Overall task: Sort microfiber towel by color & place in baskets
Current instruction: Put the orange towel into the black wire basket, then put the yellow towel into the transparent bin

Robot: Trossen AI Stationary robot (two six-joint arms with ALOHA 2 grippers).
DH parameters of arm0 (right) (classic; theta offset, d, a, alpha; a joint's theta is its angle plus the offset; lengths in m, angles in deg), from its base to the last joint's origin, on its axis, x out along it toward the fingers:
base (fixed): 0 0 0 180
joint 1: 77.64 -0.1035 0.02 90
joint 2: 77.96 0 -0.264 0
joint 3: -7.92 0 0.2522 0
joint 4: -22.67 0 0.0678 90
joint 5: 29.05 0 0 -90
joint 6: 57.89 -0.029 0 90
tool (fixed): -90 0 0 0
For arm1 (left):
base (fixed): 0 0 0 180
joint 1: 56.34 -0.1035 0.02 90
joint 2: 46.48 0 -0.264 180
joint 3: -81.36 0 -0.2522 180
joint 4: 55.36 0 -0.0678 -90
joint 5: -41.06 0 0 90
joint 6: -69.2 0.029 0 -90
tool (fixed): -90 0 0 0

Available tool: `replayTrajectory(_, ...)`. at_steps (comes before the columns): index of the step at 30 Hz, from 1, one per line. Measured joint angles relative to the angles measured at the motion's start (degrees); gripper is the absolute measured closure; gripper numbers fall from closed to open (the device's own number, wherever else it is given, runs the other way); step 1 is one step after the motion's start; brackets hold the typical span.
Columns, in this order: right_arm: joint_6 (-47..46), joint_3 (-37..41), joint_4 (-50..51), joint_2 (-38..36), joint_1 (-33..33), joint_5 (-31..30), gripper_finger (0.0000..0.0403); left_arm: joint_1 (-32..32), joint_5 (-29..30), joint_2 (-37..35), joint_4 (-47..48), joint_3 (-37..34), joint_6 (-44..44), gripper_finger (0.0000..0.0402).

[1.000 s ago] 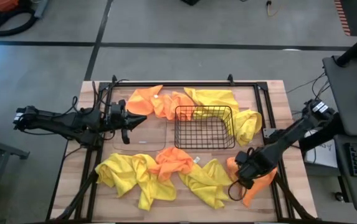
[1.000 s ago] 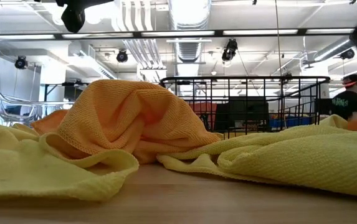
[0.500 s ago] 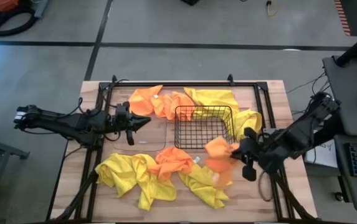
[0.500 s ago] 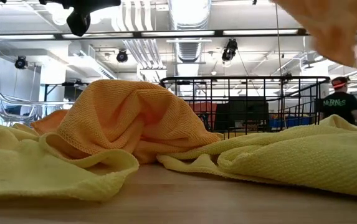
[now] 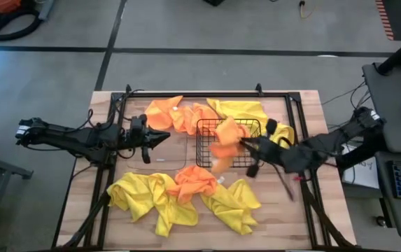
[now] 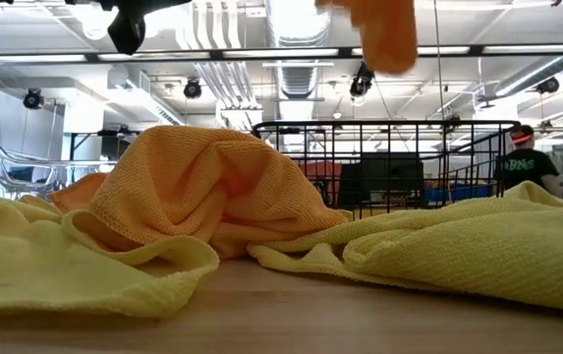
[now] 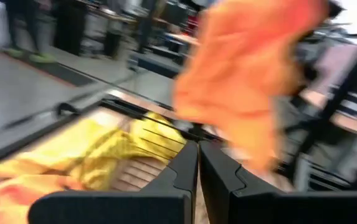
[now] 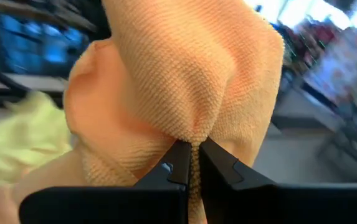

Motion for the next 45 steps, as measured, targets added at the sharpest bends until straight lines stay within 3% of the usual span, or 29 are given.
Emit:
replayTrajectory(6,-7.65,4.49,5.82,1.38,6.69,0.61,0.039,0.09,-10.89,0.05,-0.12,0.03,-2.03,0.0402)
replayTrajectory(10,-11.0,6.6,8.69,1.56,8.5,1.21,0.039,0.55,-11.12,0.72,1.26,0.58,-3.92,0.0402)
replayTrajectory(15,-12.48,8.04,8.66,1.55,9.05,4.83,0.039,2.76,-13.07,2.78,14.38,6.4,-4.23,0.0402)
replayTrajectory(19,-12.74,8.31,8.58,1.55,9.01,6.88,0.0386,5.54,-13.04,5.3,26.16,12.25,-3.8,0.0402)
replayTrajectory(23,-12.88,8.48,8.55,1.55,9.11,7.61,0.0354,8.51,-13.02,7.87,32.56,16.13,-5.99,0.0402)
replayTrajectory(29,-13.02,8.54,8.69,1.55,9.12,7.61,0.0283,12.7,-12.12,10.59,35.02,18.36,-10.72,0.0402)
replayTrajectory(35,-16.43,6.17,14.3,1.55,9.12,8.7,0.0225,17.91,-4.63,11.79,35.25,18.6,-16.95,0.0402)
replayTrajectory(45,-17.6,0.07,20.84,1.48,9.1,17.15,0.0193,27.33,-1.34,16.62,36.7,18.49,-25.5,0.0402)
